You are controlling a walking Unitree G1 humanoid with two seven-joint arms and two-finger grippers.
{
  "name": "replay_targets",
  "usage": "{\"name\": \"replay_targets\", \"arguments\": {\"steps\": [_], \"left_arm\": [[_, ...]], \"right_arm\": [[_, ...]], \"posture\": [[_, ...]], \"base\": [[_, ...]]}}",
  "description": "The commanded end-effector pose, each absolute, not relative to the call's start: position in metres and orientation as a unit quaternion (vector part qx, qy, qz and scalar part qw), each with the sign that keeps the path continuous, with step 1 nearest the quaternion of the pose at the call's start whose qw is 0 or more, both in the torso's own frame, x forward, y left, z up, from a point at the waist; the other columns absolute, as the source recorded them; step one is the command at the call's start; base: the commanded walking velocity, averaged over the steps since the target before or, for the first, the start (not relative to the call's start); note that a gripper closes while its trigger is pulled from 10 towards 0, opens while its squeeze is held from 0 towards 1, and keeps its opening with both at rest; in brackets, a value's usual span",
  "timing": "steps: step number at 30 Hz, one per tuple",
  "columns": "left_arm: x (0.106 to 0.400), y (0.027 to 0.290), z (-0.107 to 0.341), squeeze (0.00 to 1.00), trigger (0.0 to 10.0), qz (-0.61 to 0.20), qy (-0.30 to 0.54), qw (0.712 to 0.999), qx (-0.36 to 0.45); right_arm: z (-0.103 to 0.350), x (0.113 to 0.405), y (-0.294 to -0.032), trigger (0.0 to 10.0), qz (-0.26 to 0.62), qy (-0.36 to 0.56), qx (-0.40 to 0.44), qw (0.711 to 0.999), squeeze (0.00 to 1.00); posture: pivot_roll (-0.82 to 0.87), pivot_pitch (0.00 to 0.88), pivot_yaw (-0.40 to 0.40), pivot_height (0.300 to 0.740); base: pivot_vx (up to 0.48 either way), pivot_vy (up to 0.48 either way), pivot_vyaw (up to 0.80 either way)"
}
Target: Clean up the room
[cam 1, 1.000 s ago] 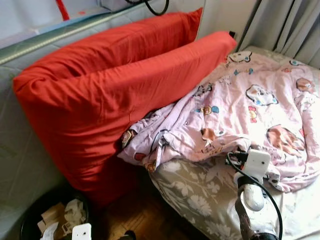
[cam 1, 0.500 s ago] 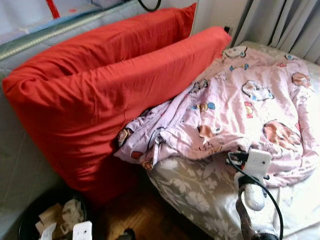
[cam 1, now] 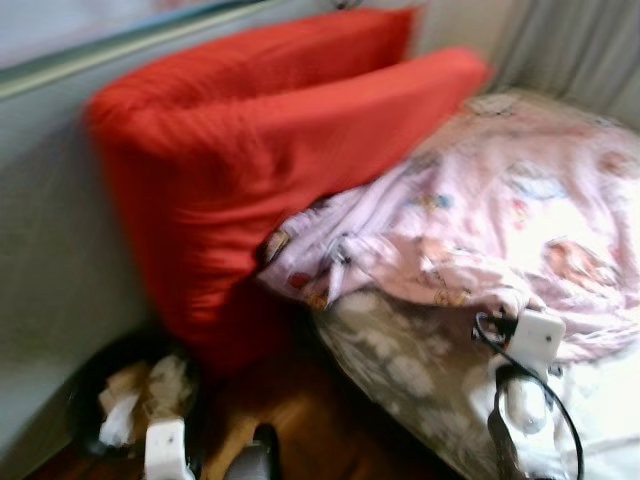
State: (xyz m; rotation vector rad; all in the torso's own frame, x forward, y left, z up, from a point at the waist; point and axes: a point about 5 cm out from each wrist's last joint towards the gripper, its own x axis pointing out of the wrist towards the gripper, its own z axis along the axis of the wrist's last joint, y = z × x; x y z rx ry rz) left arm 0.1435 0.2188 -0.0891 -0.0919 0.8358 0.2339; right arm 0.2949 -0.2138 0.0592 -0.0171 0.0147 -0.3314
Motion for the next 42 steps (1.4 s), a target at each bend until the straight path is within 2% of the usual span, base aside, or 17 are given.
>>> {"name": "replay_targets", "arguments": {"steps": [1, 21, 37, 42], "left_arm": [[0.150, 0.223, -0.086, 0.00, 10.0, 0.113, 0.398, 0.910, -0.036], [0.150, 0.222, -0.086, 0.00, 10.0, 0.108, 0.399, 0.910, -0.034], [0.149, 0.221, -0.087, 0.00, 10.0, 0.104, 0.402, 0.909, -0.030], [0.149, 0.221, -0.087, 0.00, 10.0, 0.102, 0.402, 0.909, -0.028]], "right_arm": [[0.056, 0.290, -0.222, 10.0, -0.182, 0.014, -0.011, 0.983, 0.00], [0.098, 0.296, -0.259, 10.0, -0.265, -0.058, -0.043, 0.961, 0.00], [0.129, 0.294, -0.256, 10.0, -0.246, -0.119, -0.098, 0.957, 0.00], [0.114, 0.286, -0.256, 10.0, -0.237, -0.075, -0.082, 0.965, 0.00]], "posture": [[0.12, 0.185, -0.043, 0.740], [0.12, 0.186, -0.040, 0.740], [0.11, 0.188, -0.041, 0.740], [0.12, 0.191, -0.045, 0.740]], "base": [[-0.277, 0.000, 0.00], [-0.276, 0.000, 0.00], [-0.017, 0.000, 0.00], [0.000, 0.000, 0.00]]}}
